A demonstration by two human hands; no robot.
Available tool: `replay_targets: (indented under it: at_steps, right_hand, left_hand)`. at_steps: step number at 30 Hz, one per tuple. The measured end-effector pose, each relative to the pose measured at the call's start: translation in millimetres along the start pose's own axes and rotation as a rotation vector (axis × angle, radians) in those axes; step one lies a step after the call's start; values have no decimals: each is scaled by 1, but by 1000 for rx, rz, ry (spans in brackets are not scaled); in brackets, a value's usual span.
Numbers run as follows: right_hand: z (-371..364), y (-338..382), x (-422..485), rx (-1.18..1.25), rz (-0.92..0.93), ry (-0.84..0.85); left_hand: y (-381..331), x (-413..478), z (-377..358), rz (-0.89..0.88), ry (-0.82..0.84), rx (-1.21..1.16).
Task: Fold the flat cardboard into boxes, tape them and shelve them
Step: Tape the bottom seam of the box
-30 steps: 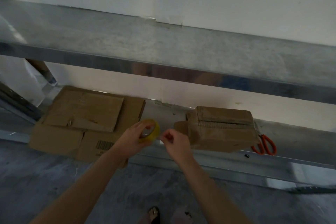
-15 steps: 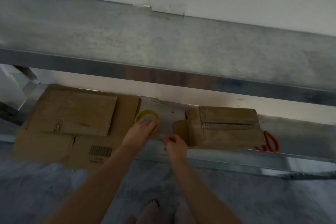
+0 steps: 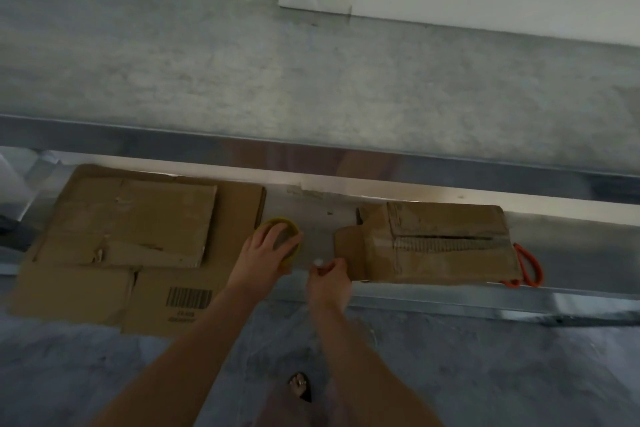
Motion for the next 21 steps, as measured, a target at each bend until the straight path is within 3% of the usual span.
replay_targets:
  at_steps: [8,14,19,21]
  right_hand:
    - [24,4,-27,-148,310,135]
    - [60,9,-52,-542,655,232]
    - [121,23,-80,-652,1065,0]
    - [153,19,-78,-667,1107,-53]
  left_hand:
    - [-2,-17,8,-47,-34,129]
    - [-26,-40,43,-97,-166,139]
    - [-62,-61,79,-113,-281,152]
    - [-84,-64,93,-148,-332,144]
Point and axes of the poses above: each hand's wrist, its own x-axis towards the middle knuckle, its own z-axis out of the back of the hand, y = z × x, the point moved 3 cm from there along x, towards the middle knuckle, and after that the axes turned 9 degrees about x, right-handed, at the moved point
